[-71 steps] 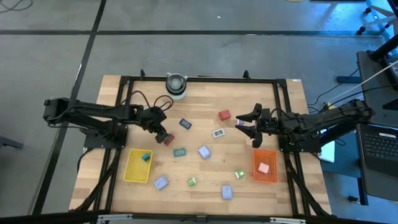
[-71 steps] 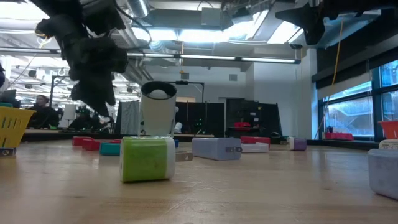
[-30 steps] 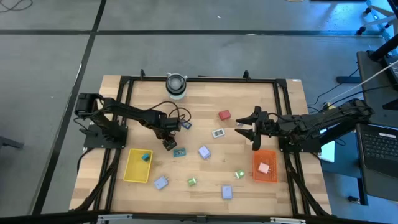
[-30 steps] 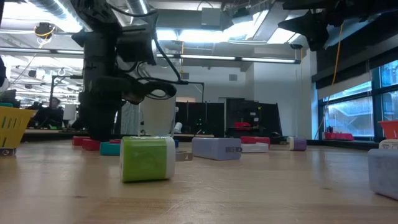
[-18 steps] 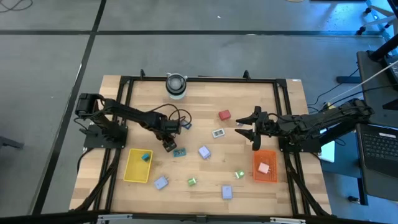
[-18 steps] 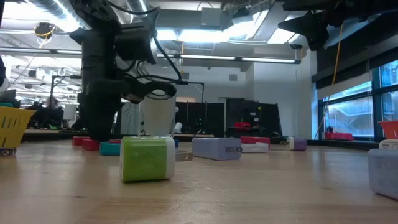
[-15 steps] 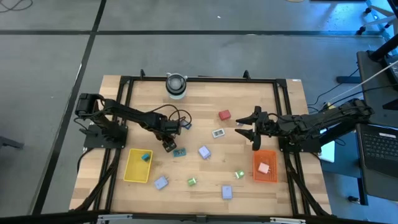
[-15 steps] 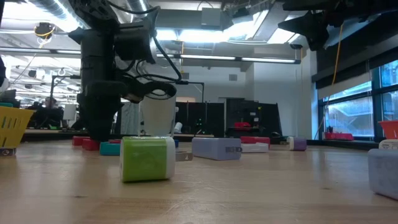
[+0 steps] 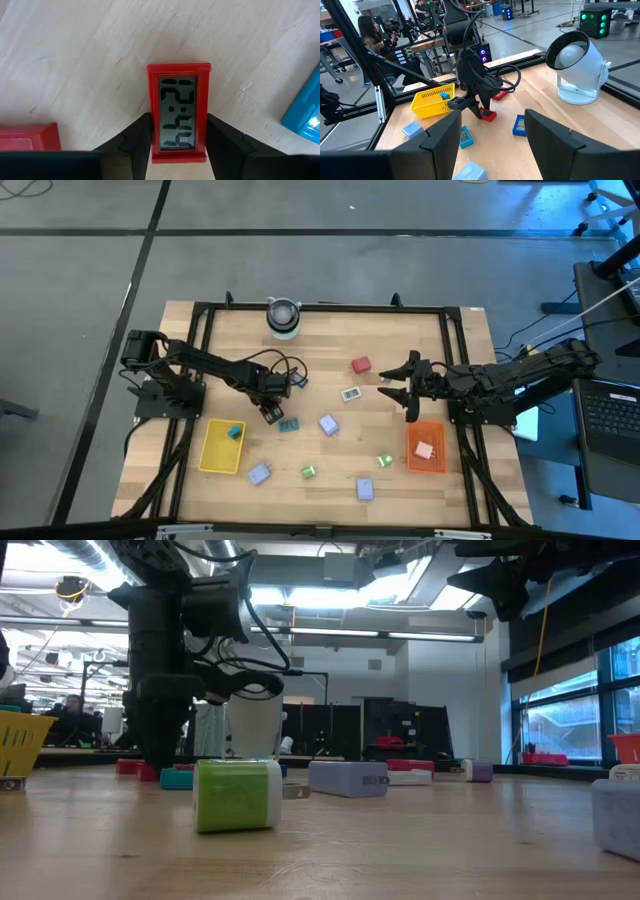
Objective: Pick & Place Office items
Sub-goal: Put the right red digital timer into the yellow basket
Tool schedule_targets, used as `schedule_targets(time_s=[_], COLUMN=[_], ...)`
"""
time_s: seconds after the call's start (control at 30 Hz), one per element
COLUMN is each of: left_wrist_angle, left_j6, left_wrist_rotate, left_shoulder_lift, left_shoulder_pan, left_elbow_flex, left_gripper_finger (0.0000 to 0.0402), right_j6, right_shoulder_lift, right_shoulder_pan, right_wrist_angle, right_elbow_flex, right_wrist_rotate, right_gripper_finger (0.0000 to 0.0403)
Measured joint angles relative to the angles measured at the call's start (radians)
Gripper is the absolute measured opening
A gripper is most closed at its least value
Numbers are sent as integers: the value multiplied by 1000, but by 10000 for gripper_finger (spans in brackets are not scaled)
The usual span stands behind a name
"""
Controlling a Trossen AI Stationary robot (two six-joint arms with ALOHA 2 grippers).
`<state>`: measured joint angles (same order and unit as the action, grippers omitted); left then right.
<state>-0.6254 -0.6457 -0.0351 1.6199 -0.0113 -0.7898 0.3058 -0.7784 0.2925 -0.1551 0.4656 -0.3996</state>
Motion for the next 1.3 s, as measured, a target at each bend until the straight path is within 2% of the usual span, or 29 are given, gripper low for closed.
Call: schedule_targets(time_s=[0.3,0.57,0.73,0.97,1.17,1.3], left_wrist_angle=[-48,-162,-154,-41,225,317], left_j6=[53,127,154,211,406,473], left_wrist_rotate=[-22,-104,-205,-475,-535,-596], left_shoulder_lift=[-26,-152,-326,-680,-936,-1061], left_shoulder_pan=[0,-28,-39,47,198,279], left_elbow_flex=[-32,-153,-203,-195,-47,88], left_gripper_finger=[153,153,154,153,156,154], right_j6=[0,2,8,27,24,36], right_shoulder_lift=[0,0,0,0,0,0], right_shoulder_pan=[0,0,0,0,0,0], right_wrist_angle=[0,0,-4,-7,-8,-8], right_elbow_flex=[0,0,0,0,0,0], right_wrist_rotate=[0,0,29,53,53,53], right_gripper_finger=[219,219,220,219,219,219])
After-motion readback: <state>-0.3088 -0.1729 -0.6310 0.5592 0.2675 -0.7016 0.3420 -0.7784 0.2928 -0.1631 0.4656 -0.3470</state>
